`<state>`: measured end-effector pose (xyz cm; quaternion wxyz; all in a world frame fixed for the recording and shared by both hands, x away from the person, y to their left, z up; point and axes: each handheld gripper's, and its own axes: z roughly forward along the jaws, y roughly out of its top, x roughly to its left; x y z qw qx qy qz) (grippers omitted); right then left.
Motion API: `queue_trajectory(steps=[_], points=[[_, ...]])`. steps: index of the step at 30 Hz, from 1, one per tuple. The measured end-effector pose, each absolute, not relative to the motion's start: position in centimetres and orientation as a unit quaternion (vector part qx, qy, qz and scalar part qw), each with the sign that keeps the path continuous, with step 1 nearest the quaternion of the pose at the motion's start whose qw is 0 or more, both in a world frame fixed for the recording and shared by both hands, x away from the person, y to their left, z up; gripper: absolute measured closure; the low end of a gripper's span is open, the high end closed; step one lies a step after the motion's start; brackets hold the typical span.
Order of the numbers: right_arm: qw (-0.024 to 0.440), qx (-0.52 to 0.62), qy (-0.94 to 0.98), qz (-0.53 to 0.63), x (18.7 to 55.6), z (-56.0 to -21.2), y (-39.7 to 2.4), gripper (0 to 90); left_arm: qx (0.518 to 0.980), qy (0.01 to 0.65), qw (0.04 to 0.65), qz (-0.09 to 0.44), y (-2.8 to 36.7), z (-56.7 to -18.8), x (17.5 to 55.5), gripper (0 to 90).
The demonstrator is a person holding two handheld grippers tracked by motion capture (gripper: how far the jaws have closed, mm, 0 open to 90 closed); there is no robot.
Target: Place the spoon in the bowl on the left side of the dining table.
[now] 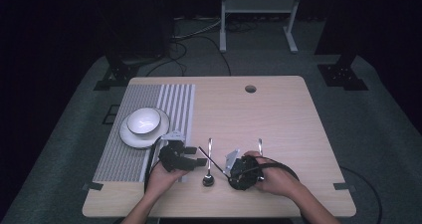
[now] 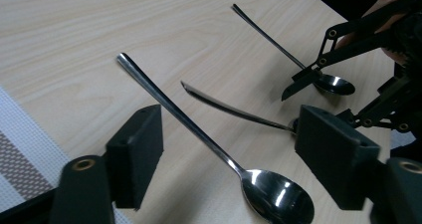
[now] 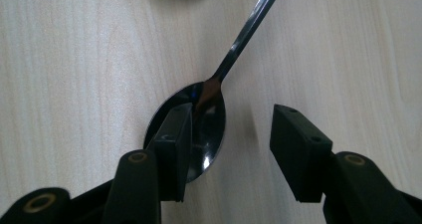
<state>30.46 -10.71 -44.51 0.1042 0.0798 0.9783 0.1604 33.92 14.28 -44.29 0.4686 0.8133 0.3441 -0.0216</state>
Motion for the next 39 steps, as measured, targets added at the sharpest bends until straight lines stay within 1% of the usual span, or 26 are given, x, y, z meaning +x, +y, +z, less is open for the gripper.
queue_trajectory(steps=[1, 4, 6, 17, 29, 39], points=[[0.104, 0.080, 0.978, 0.160, 30.5, -44.5, -10.7, 50.3, 0.815, 0.343, 0.466, -0.021, 14.2, -44.3, 34.0, 32.8], [0.103, 0.080, 0.978, 0.162, 30.5, -44.5, -10.7, 50.3, 0.819, 0.343, 0.460, -0.022, 13.8, -44.3, 34.3, 43.0], [0.103, 0.079, 0.978, 0.163, 30.5, -44.5, -10.8, 50.3, 0.821, 0.346, 0.453, -0.023, 13.4, -44.4, 34.7, 47.2], [0.096, 0.084, 0.977, 0.172, 30.4, -44.6, -10.8, 51.0, 0.808, 0.368, 0.455, -0.064, 11.2, -45.1, 37.1, 49.7], [0.093, 0.086, 0.976, 0.178, 30.5, -44.6, -10.9, 51.4, 0.815, 0.355, 0.451, -0.077, 8.6, -44.4, 38.8, 51.1], [0.092, 0.086, 0.975, 0.185, 30.5, -44.7, -11.0, 51.4, 0.817, 0.356, 0.444, -0.089, 7.6, -44.3, 40.1, 60.0]])
